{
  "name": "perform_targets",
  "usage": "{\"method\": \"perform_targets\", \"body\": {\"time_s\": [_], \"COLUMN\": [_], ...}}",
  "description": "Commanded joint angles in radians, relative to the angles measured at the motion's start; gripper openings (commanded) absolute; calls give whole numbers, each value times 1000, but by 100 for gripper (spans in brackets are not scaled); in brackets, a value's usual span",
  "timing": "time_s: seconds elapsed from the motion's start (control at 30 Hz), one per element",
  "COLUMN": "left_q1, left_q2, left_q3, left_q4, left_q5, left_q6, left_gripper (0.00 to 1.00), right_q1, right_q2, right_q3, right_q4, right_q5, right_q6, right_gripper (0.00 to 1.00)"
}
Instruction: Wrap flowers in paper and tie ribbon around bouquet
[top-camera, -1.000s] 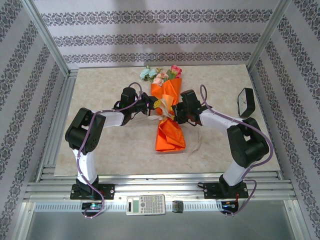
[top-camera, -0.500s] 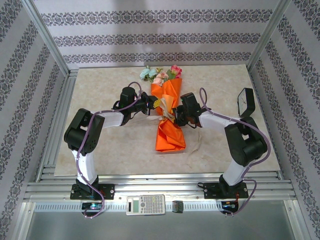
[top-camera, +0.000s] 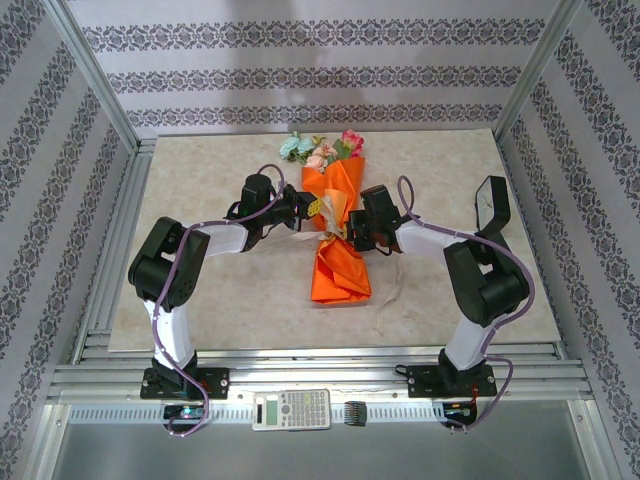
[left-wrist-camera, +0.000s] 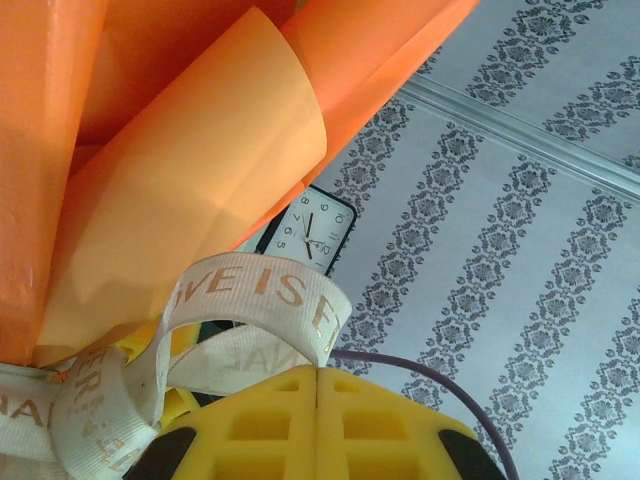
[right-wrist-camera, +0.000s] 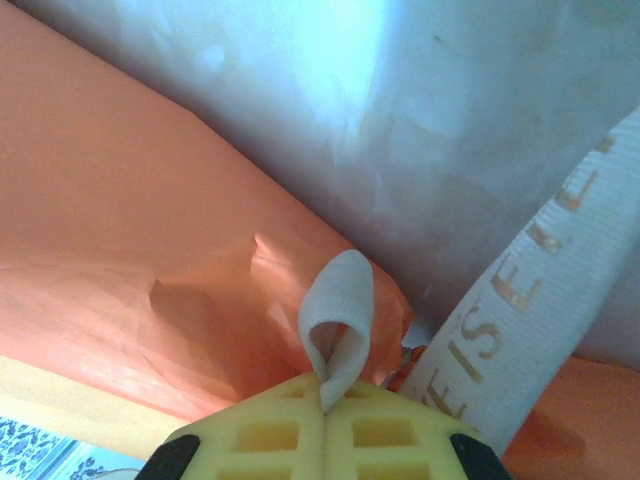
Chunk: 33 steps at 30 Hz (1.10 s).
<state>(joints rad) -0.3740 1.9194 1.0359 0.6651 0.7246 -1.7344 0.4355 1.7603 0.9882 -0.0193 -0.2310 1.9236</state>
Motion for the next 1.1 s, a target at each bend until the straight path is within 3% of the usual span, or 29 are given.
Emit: {"method": "perform_targets", "body": {"time_s": [0.0,0.5,0.87,1.07], "left_q1": [-11,-12,-14,-16], "left_q2": [-46,-52,-46,-48], "left_q3": [-9,-57,-46,-41], "left_q4": [-4,-14,-13,-20], "left_q5": [5,-22,-14,-12], "left_q6": [33,39,41,42], "left_gripper": [0,0,0,0], "right_q1": [-6,-6,-43,-40], "right_q2": [-51,-140,-141,-132], "right_q3": [21,-13,-49,-48], "right_q4": [-30,-39,-46,-41], "right_q5": [31,7,-8,-8], "right_q6": [2,15,-15,-12], "right_gripper": [1,5,20,12]}}
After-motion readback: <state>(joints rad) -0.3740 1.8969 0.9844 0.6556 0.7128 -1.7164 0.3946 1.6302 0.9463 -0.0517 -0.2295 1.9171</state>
